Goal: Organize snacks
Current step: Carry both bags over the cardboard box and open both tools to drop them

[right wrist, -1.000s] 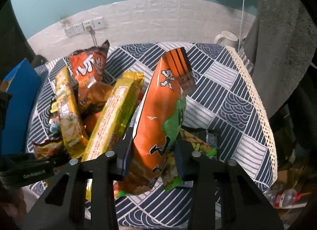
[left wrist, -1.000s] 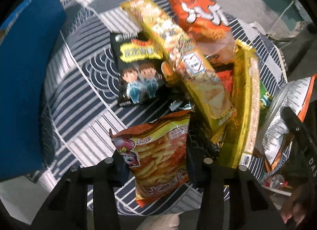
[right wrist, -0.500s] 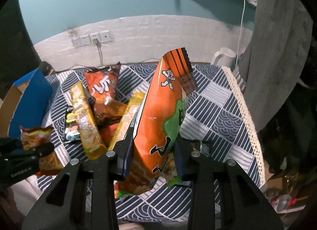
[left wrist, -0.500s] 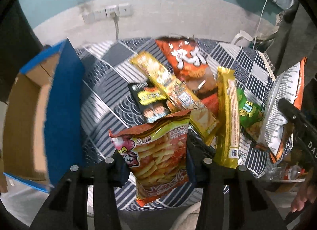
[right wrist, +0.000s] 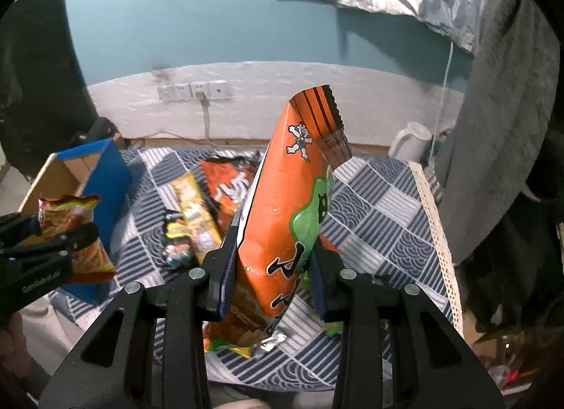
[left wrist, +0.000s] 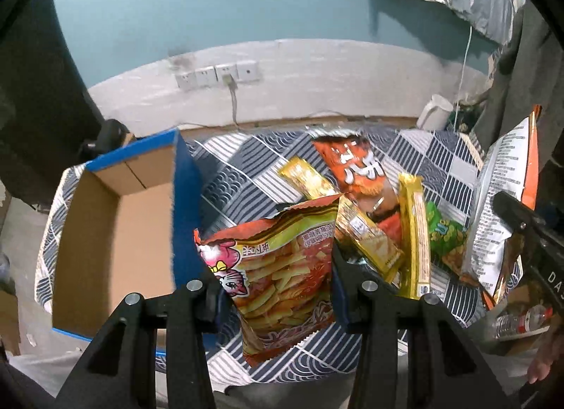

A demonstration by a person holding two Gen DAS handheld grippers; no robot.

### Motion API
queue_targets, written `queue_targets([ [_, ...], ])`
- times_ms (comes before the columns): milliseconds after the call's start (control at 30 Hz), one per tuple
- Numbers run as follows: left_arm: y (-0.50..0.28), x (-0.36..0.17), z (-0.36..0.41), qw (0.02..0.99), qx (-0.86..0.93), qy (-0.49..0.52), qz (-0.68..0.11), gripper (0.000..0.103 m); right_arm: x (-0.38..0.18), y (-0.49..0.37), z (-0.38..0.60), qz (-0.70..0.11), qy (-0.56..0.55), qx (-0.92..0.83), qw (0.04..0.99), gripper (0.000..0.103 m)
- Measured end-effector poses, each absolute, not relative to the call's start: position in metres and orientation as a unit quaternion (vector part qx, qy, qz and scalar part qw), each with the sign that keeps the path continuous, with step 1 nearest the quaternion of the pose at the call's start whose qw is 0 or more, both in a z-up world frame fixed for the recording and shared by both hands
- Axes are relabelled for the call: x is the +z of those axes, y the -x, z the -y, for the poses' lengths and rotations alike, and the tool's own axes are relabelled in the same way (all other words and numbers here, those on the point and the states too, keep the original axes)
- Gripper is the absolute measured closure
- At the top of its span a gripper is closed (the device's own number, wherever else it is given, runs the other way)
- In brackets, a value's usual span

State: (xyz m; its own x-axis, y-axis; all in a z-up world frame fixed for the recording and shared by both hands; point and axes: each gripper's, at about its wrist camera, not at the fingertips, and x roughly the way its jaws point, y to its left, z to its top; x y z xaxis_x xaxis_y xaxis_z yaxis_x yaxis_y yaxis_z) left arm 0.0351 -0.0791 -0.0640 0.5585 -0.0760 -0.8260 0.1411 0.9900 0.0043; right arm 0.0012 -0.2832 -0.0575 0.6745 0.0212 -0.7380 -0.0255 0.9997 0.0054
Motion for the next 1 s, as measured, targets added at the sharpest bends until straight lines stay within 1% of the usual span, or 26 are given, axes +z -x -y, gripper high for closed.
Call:
queue_targets([
  [300, -0.038, -0.049, 0.038, 0.890, -0.036, -0.028, -0.453, 0.057, -0.041, -0.010, 0.236, -0.394, 0.017, 0.047, 0.918, 0.069],
  [700, -0.041, -0.039, -0.036, 0.894, 0.001, 0.012, -0.447, 0.057, -0.024, -0.030, 0.157, -0.383, 0.037, 0.112, 0.916, 0.069],
  [1000, -0.049, -0.057, -0.098, 0.888, 0.041, 0.045, -0.456, 0.057, -0.028, -0.048, 0.081, -0.394, 0.050, 0.172, 0.902, 0.069],
])
